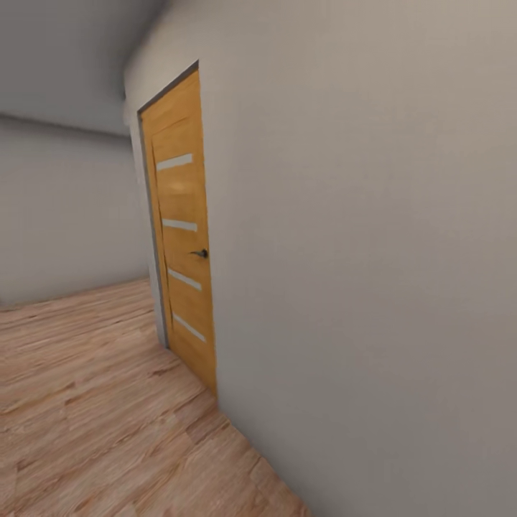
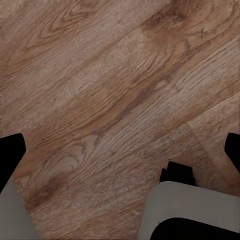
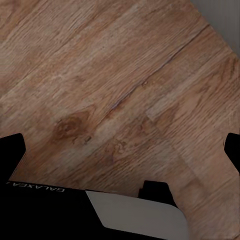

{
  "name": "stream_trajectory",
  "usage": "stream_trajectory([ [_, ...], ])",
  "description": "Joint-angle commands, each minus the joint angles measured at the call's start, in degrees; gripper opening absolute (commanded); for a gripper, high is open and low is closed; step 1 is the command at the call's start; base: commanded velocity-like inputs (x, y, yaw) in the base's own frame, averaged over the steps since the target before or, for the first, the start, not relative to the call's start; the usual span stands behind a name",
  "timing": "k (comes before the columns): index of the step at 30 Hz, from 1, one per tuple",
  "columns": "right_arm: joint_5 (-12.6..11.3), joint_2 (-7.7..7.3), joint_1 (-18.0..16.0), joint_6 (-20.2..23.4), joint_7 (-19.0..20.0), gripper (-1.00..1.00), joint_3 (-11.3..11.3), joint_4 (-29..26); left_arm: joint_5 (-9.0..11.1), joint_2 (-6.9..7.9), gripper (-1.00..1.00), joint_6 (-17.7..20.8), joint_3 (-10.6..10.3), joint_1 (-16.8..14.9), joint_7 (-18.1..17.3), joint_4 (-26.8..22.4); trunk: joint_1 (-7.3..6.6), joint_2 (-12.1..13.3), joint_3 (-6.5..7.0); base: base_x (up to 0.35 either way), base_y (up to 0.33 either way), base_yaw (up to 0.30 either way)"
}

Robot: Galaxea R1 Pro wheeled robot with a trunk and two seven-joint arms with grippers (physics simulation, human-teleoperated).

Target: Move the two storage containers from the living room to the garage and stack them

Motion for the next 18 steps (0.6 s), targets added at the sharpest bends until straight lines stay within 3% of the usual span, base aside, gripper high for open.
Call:
stream_trajectory([
  [1, 0.5, -0.01, -0.1, -0.5, 0.0, 1.00, 0.0, 0.2, 0.6, -0.01, 1.00, -0.5, -0.1, -0.1, -0.1, 0.3, 0.04, 0.0, -0.07, 0.331, 0.000, 0.293],
  [12, 0.4, -0.01, -0.1, -0.7, 0.0, 1.00, 0.0, 0.3, 0.6, 0.00, 1.00, -0.6, -0.2, -0.1, -0.1, 0.3, 0.04, 0.0, -0.07, 0.330, 0.000, 0.293],
  [18, 0.3, -0.01, -0.1, -0.7, 0.0, 1.00, 0.0, 0.3, 0.6, 0.08, 1.00, -0.5, -0.1, -0.1, 0.0, 0.3, 0.04, 0.0, -0.07, 0.207, 0.000, 0.293],
])
